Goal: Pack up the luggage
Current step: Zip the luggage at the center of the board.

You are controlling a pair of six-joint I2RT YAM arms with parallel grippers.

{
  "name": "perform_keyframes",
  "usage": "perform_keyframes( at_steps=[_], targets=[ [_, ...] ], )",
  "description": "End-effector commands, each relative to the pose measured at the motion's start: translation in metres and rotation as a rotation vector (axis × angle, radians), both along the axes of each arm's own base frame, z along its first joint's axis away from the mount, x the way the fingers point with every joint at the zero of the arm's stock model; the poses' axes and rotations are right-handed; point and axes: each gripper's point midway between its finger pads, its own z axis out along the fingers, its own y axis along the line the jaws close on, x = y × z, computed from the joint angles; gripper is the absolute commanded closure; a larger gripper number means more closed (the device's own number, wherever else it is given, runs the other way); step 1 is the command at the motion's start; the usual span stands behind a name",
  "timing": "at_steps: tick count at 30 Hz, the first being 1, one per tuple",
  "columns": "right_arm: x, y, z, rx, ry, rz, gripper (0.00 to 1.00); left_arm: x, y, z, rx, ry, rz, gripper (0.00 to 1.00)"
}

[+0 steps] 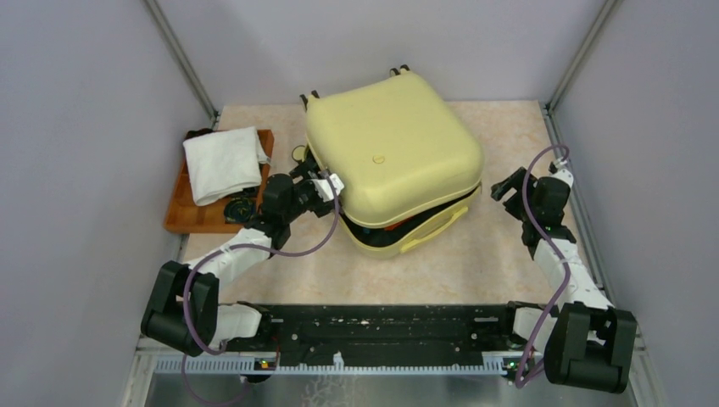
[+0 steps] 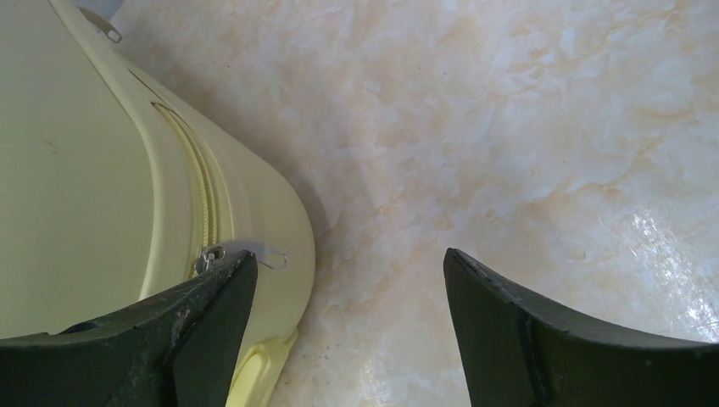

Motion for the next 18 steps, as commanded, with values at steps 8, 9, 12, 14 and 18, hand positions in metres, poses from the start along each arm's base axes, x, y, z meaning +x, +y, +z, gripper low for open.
perform_keyframes(
  at_steps=[8, 9, 12, 14, 18],
  targets=[
    [0.002, 0.000, 0.018, -0.017, -0.091, 0.009, 0.20, -0.026, -0.032, -0.009, -0.245, 0.351, -0.098, 0.02],
    [0.002, 0.000, 0.017, -0.014, -0.087, 0.004, 0.20, -0.027, -0.033, -0.009, -0.257, 0.368, -0.102, 0.02],
    [0.002, -0.002, 0.010, 0.024, -0.061, -0.027, 0.19, -0.029, -0.034, -0.010, -0.279, 0.390, -0.101, 0.02],
    [0.003, -0.002, 0.004, 0.094, -0.046, -0.057, 0.19, -0.027, -0.033, -0.009, -0.295, 0.397, -0.090, 0.02],
    [0.010, 0.005, 0.001, 0.159, -0.054, -0.032, 0.21, -0.027, -0.033, -0.007, -0.318, 0.415, -0.088, 0.02]
  ],
)
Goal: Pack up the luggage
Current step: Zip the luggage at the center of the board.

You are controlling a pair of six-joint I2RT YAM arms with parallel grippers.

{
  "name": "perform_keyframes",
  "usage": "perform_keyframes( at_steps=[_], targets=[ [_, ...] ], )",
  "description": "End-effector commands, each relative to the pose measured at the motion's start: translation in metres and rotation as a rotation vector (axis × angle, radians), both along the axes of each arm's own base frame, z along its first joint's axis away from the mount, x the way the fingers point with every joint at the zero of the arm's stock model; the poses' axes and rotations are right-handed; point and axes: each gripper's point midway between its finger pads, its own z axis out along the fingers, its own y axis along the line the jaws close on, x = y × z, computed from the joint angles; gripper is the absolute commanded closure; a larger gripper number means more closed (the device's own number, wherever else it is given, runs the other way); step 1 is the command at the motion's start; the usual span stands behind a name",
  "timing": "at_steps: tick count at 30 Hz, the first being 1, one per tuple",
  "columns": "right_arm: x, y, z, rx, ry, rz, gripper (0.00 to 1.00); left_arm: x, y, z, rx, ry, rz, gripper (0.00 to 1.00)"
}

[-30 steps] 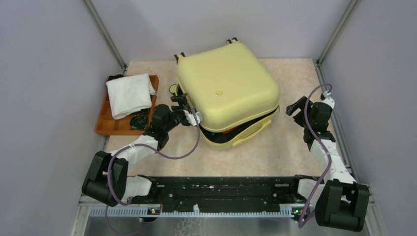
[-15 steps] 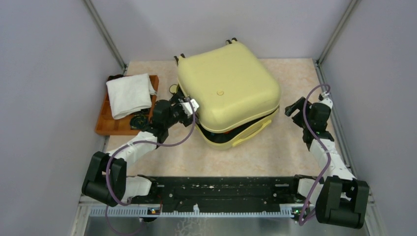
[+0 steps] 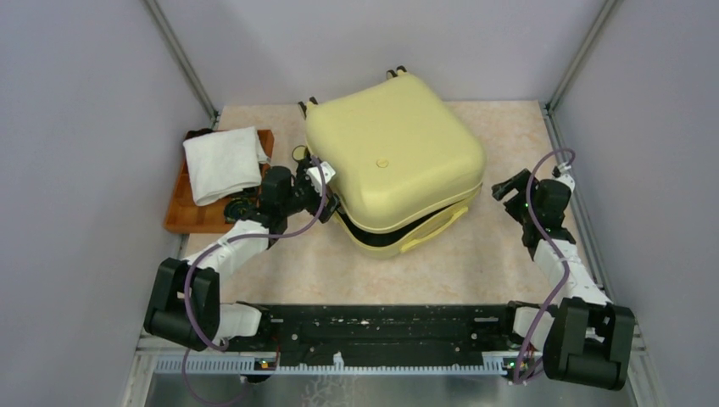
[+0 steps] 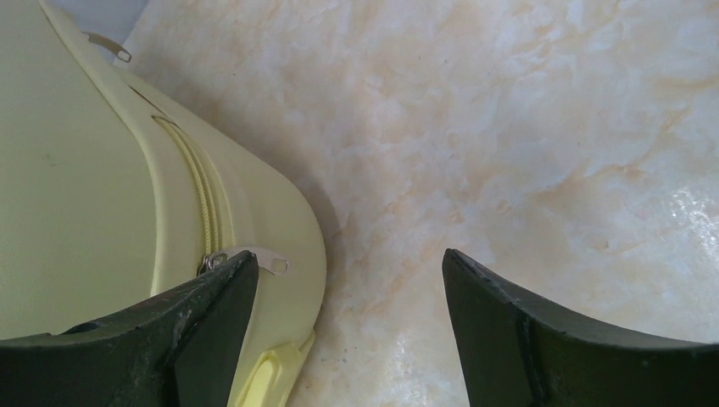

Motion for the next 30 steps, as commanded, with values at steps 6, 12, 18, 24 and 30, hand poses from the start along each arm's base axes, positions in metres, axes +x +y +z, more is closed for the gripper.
perform_keyframes(
  at_steps=[6, 12, 18, 24, 30],
  targets=[
    [0.023, 0.021, 0.017, -0.058, -0.166, 0.218, 0.41, -0.005, -0.020, 0.015, -0.112, 0.043, -0.067, 0.02],
    [0.035, 0.024, 0.000, -0.131, -0.130, 0.307, 0.36, 0.003, -0.014, 0.015, -0.089, 0.017, -0.024, 0.02],
    [0.048, 0.056, -0.003, -0.135, -0.159, 0.413, 0.29, 0.024, 0.003, 0.027, -0.034, -0.098, 0.072, 0.04],
    [0.050, 0.079, 0.003, -0.166, -0.220, 0.496, 0.28, 0.043, 0.005, 0.069, 0.112, -0.419, -0.009, 0.04],
    [0.049, 0.101, 0.020, -0.204, -0.335, 0.598, 0.28, 0.057, 0.006, 0.105, 0.247, -0.709, -0.053, 0.02]
  ],
)
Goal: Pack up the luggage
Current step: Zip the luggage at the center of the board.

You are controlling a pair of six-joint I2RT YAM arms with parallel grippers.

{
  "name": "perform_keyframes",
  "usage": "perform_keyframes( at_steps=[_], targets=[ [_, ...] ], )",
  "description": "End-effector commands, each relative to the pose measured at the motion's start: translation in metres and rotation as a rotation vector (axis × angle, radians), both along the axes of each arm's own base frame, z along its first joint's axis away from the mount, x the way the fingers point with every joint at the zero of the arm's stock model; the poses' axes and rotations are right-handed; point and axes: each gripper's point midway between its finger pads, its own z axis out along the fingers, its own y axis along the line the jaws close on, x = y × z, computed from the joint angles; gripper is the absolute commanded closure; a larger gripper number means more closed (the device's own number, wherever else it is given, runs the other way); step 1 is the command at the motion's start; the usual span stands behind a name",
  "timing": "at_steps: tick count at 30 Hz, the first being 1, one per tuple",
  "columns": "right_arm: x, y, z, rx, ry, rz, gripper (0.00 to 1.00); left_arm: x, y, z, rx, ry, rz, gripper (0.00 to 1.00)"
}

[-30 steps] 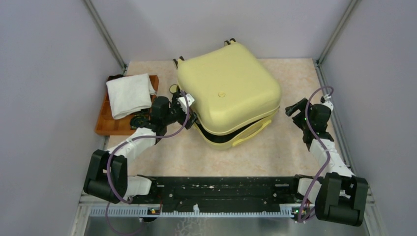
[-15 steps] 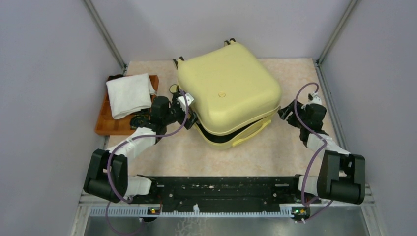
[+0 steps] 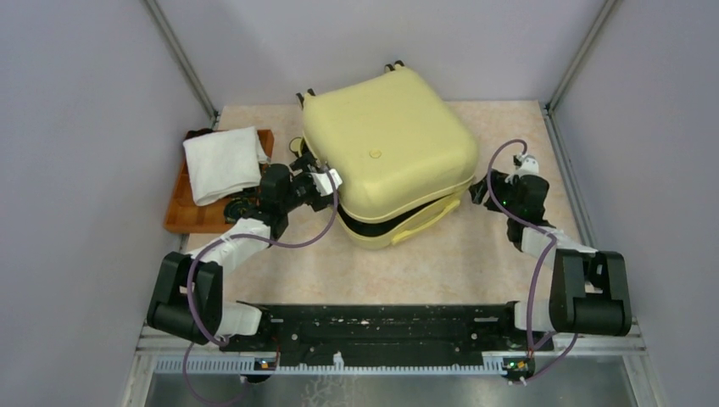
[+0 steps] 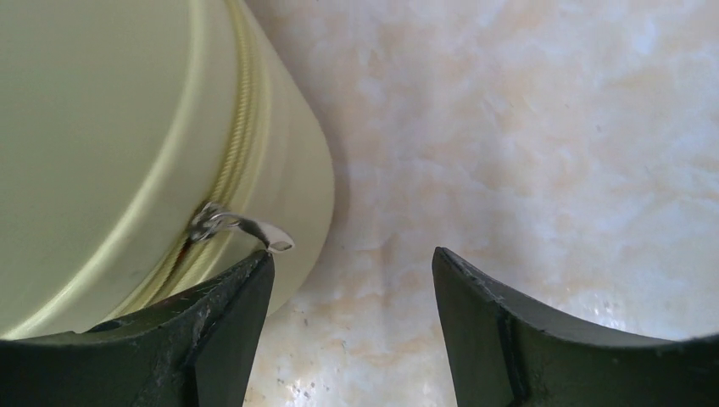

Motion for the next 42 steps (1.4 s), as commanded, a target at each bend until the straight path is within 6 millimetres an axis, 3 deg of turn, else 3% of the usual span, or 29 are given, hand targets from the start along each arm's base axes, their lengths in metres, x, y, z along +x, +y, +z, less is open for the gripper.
perform_keyframes(
  at_steps=[1, 5, 8, 16, 20, 26, 33, 37, 42],
  targets=[
    [0.011, 0.062, 0.057, 0.033, -0.240, 0.277, 0.28, 0.028, -0.007, 0.087, 0.042, -0.423, -0.042, 0.02],
    [0.005, 0.089, 0.059, 0.028, -0.270, 0.380, 0.28, 0.032, -0.006, 0.097, 0.071, -0.487, -0.048, 0.02],
    [0.005, 0.093, 0.055, 0.026, -0.270, 0.402, 0.29, 0.029, -0.005, 0.099, 0.135, -0.574, -0.077, 0.02],
    [0.017, 0.078, 0.050, -0.029, -0.266, 0.423, 0.29, 0.046, 0.003, 0.120, 0.160, -0.662, -0.051, 0.02],
    [0.025, 0.055, 0.046, -0.050, -0.260, 0.412, 0.29, 0.051, 0.002, 0.121, 0.135, -0.637, -0.044, 0.02],
    [0.027, 0.055, 0.051, -0.170, -0.290, 0.519, 0.24, 0.050, 0.001, 0.119, 0.125, -0.625, -0.049, 0.02],
    [0.046, 0.057, 0.059, -0.258, -0.336, 0.611, 0.24, 0.052, 0.003, 0.121, 0.117, -0.613, -0.037, 0.02],
    [0.056, 0.062, 0.072, -0.269, -0.386, 0.653, 0.29, 0.055, 0.003, 0.117, 0.114, -0.599, -0.041, 0.02],
    [0.057, 0.064, 0.080, -0.296, -0.438, 0.675, 0.41, 0.056, 0.002, 0.112, 0.121, -0.585, -0.044, 0.02]
  ],
)
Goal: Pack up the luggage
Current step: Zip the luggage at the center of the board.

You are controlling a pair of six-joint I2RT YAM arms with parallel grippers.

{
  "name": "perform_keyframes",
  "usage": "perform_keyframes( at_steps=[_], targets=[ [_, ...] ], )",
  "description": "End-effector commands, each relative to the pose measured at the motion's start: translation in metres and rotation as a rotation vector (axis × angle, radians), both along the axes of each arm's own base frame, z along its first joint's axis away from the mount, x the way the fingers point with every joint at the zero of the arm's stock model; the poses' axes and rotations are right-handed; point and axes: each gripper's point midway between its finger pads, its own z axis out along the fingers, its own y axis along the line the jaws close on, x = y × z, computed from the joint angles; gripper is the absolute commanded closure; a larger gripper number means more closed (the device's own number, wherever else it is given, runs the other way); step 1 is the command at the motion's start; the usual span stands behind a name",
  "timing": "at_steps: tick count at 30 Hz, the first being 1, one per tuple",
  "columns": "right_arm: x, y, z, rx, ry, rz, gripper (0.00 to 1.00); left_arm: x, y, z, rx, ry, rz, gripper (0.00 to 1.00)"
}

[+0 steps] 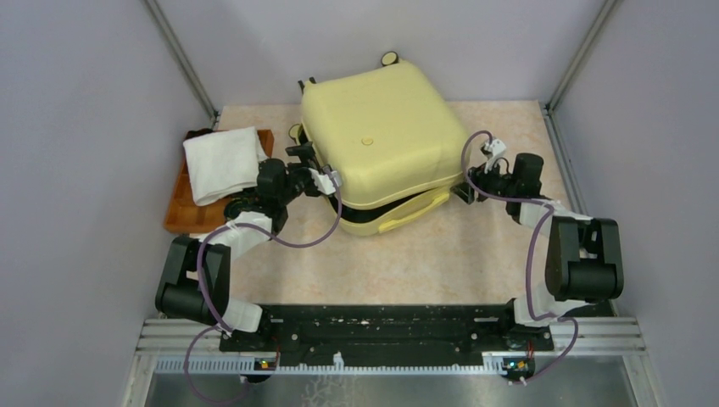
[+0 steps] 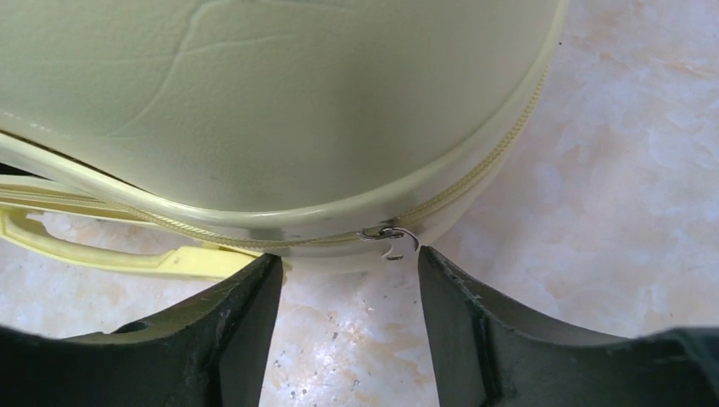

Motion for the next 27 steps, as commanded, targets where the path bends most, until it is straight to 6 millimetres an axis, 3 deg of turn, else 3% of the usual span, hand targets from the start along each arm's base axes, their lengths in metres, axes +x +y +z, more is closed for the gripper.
perform_keyframes(
  at_steps=[1, 8, 16, 22, 25, 27],
  targets=[
    [0.038, 0.000, 0.063, -0.046, -0.300, 0.031, 0.44, 0.011, -0.018, 0.087, -0.087, -0.252, -0.068, 0.02],
    [0.041, -0.018, 0.078, -0.039, -0.365, -0.009, 0.52, 0.013, -0.019, 0.088, -0.084, -0.245, -0.066, 0.04],
    [0.040, -0.026, 0.079, -0.027, -0.366, -0.050, 0.80, 0.017, -0.017, 0.091, -0.107, -0.234, -0.050, 0.04],
    [0.031, -0.022, 0.080, 0.011, -0.373, -0.050, 0.99, 0.025, -0.015, 0.099, -0.173, -0.181, -0.012, 0.04],
    [0.028, -0.026, 0.081, -0.006, -0.378, -0.081, 1.00, 0.023, -0.016, 0.098, -0.175, -0.178, -0.019, 0.03],
    [0.030, -0.040, 0.082, -0.032, -0.392, -0.164, 1.00, 0.023, -0.016, 0.097, -0.177, -0.175, -0.018, 0.03]
  ],
)
